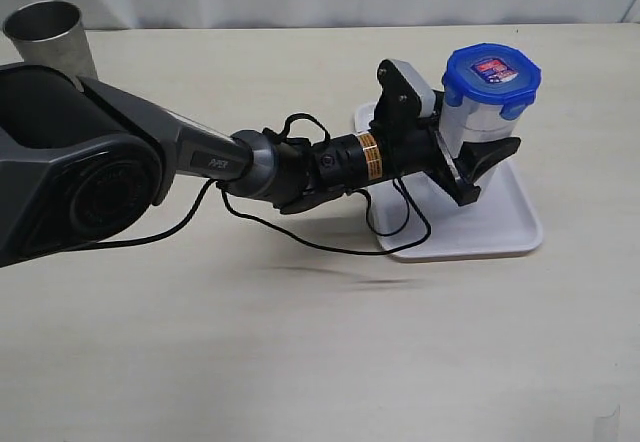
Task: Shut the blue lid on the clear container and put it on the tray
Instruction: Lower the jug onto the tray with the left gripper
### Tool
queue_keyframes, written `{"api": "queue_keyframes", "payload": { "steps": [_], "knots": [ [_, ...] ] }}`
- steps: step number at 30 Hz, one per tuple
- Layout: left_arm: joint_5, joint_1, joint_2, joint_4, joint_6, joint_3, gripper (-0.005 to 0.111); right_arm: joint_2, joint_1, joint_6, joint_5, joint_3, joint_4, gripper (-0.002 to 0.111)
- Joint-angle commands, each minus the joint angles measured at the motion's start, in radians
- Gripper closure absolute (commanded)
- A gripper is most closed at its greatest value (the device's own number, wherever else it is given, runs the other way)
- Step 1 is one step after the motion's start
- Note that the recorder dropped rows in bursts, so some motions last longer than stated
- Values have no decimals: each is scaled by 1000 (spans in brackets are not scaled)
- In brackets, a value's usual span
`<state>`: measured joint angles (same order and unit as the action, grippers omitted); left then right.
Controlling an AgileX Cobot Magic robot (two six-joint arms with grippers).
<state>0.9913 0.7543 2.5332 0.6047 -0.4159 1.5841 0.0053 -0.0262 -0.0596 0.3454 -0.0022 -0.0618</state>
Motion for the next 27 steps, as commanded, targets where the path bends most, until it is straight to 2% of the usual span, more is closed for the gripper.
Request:
{"api": "queue_keyframes", "payload": {
  "steps": [1, 8, 14, 25, 27],
  "knots": [
    [31, -3, -10, -19, 5, 5, 107, -5, -6, -3, -3, 2, -6, 104],
    [29, -3, -10, -15, 3, 5, 107, -5, -6, -3, -3, 2, -6, 104],
    [-79, -3, -10, -15, -1, 5, 107, -5, -6, -3, -3, 2, -6, 104],
    [-56, -3, -10, -15, -1, 5, 106, -5, -6, -3, -3, 2, -6, 104],
    [-42, -3, -10, -17, -1, 5, 100, -5, -6, -3, -3, 2, -6, 104]
  ]
}}
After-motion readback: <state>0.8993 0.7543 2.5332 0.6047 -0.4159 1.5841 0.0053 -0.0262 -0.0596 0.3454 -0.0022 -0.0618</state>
